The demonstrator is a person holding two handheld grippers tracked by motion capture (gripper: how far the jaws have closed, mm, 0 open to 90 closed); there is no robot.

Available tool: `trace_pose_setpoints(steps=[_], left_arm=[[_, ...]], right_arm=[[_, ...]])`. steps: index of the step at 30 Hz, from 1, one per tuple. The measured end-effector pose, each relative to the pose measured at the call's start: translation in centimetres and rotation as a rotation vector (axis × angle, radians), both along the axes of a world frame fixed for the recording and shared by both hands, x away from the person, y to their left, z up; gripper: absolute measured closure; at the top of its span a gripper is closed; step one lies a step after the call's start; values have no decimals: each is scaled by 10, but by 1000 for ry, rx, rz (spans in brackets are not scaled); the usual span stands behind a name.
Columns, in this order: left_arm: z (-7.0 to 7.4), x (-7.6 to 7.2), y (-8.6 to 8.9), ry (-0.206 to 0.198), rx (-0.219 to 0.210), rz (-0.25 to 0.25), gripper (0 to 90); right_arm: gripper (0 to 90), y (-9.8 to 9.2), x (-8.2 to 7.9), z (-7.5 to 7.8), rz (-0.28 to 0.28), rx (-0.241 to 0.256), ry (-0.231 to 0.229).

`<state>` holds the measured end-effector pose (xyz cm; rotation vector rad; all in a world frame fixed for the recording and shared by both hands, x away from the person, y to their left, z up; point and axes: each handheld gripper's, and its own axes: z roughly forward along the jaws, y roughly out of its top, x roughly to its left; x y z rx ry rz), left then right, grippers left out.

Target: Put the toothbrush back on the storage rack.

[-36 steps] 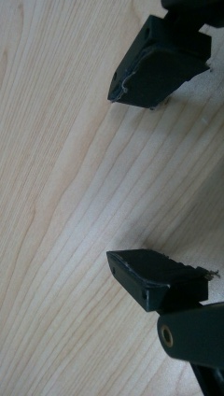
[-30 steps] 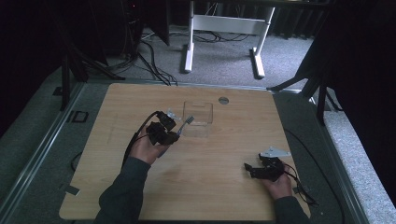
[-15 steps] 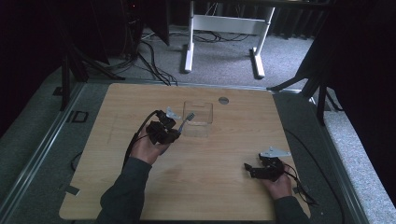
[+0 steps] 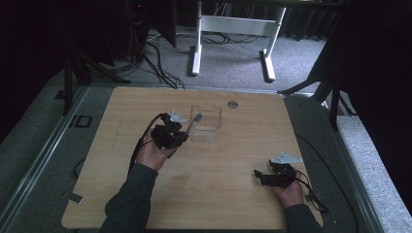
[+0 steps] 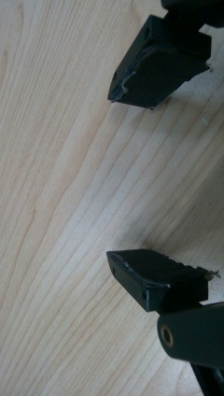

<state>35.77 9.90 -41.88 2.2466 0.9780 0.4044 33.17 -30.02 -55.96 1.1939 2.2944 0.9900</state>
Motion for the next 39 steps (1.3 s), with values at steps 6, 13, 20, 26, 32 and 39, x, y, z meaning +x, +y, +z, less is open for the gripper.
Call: trace_pose_setpoints(steps=[6,13,20,26,32,39], left_arm=[[1,0,0,-11,-14,2,824],[2,-1,0,-21,-21,1,824],[-1,0,-3,-25,-17,-6,824],[0,0,-3,-35,-18,-5,824],[2,0,-2,-49,-30,3,824],[2,0,-2,-68,-47,12,824]], right_arm=[[193,0,0,0,0,-1,0],[193,0,0,0,0,0,0],[193,0,0,0,0,0,0],[193,0,0,0,0,0,0],[193,0,0,0,0,-1,0],[193,0,0,0,0,-1,0]])
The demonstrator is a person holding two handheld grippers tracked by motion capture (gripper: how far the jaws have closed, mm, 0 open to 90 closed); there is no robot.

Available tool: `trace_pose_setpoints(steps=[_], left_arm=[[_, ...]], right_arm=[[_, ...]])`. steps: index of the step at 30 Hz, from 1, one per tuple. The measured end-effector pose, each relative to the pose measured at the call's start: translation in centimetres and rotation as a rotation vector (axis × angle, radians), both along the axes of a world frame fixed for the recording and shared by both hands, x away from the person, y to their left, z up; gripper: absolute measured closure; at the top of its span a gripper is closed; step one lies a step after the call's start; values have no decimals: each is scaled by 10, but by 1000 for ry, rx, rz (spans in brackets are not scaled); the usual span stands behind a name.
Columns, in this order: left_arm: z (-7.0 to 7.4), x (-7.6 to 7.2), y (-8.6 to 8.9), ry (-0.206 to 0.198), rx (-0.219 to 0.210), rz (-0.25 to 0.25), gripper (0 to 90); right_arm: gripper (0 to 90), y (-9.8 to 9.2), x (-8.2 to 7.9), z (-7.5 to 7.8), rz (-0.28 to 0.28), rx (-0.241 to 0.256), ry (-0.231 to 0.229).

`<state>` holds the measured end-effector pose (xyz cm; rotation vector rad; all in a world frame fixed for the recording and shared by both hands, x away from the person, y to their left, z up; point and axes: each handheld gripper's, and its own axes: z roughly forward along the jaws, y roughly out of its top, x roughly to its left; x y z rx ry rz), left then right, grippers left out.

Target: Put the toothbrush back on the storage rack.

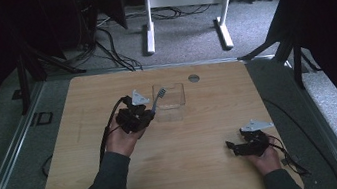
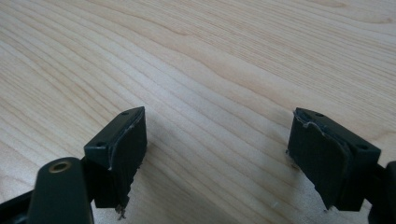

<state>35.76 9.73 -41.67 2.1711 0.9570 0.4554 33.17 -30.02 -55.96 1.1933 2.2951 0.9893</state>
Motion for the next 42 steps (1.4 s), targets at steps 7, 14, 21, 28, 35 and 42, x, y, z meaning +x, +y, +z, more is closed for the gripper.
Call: trace_pose_setpoints(steps=[7,14,21,28,35,42], left_arm=[[-2,1,-1,-17,-22,12,824],[-2,1,-2,-34,-46,22,824],[-3,4,0,-29,-79,32,824],[-2,5,1,-32,-117,41,824],[0,7,3,-43,-154,62,824],[3,9,2,-52,-168,63,824]], right_arm=[[193,0,0,0,0,0,0],[193,0,0,0,0,0,0],[193,0,0,0,0,0,0],[193,0,0,0,0,0,0],[193,0,0,0,0,0,0],[193,0,0,0,0,1,0]])
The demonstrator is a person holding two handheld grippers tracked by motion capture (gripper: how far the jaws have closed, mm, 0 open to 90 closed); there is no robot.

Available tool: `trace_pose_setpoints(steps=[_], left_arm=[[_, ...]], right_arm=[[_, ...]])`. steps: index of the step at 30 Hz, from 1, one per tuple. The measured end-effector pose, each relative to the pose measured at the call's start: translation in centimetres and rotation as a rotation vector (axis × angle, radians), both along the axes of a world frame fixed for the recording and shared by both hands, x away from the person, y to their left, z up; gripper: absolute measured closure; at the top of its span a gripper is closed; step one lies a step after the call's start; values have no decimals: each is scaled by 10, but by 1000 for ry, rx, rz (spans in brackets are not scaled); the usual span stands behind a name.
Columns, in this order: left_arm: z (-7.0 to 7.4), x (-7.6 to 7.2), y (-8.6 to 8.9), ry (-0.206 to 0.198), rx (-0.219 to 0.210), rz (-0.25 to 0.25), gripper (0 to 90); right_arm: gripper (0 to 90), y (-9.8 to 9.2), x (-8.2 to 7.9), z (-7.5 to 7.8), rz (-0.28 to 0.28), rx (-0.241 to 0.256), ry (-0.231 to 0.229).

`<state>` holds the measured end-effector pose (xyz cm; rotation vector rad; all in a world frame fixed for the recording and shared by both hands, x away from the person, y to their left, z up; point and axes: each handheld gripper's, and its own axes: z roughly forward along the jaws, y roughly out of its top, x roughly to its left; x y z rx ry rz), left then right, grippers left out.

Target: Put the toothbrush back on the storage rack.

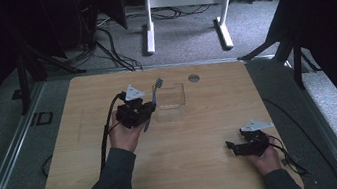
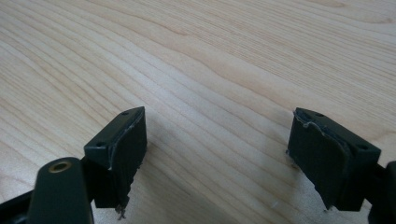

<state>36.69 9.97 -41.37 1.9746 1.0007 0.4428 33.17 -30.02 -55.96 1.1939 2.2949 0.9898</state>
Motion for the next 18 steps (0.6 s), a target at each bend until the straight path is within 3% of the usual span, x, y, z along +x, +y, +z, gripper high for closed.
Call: trace_pose_setpoints(steps=[18], left_arm=[[3,4,1,-32,-77,26,823]], right_arm=[[193,0,0,0,0,0,0]])
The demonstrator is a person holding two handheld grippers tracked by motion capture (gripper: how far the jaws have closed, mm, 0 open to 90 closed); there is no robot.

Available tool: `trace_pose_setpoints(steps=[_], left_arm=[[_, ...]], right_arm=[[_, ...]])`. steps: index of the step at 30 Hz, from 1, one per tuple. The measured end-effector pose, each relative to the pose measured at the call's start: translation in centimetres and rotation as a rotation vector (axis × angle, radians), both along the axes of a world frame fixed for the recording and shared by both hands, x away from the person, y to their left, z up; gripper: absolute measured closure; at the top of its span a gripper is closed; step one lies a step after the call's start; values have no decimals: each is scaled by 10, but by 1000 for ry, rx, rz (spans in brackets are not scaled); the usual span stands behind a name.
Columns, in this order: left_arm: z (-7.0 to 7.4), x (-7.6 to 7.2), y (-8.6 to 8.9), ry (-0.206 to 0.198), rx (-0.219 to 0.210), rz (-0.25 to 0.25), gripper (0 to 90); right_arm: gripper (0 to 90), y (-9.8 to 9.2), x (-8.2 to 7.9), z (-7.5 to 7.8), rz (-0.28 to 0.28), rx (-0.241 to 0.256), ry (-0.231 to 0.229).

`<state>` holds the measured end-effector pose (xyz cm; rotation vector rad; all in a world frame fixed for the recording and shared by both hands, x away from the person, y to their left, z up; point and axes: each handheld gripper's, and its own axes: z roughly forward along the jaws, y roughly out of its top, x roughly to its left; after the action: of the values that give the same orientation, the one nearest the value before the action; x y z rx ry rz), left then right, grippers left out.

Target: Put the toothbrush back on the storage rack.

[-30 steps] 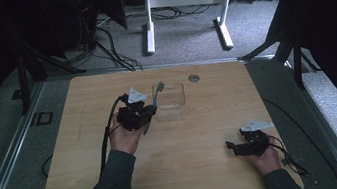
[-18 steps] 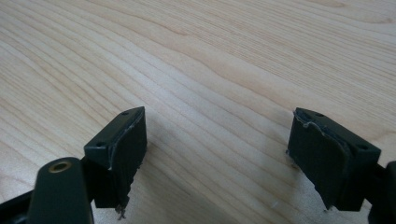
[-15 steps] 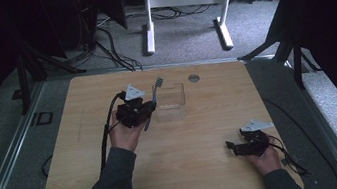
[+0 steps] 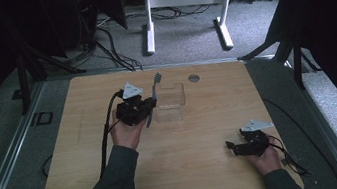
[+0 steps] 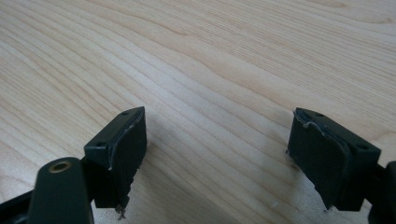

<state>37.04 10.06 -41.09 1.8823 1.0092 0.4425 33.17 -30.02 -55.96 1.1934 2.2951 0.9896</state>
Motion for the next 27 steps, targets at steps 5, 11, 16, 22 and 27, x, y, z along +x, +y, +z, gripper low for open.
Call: trace_pose_setpoints(steps=[5,11,16,22,27], left_arm=[[-1,1,-1,-2,-11,11,823],[-1,3,-1,-11,-33,15,823],[0,3,0,-12,-37,20,823],[0,4,1,-20,-50,26,823],[-1,6,1,-27,-65,37,823]], right_arm=[[193,0,0,0,-1,1,0],[193,0,0,0,1,0,0],[192,0,0,0,1,0,0],[192,0,0,0,1,0,0],[192,0,0,0,1,0,0]])
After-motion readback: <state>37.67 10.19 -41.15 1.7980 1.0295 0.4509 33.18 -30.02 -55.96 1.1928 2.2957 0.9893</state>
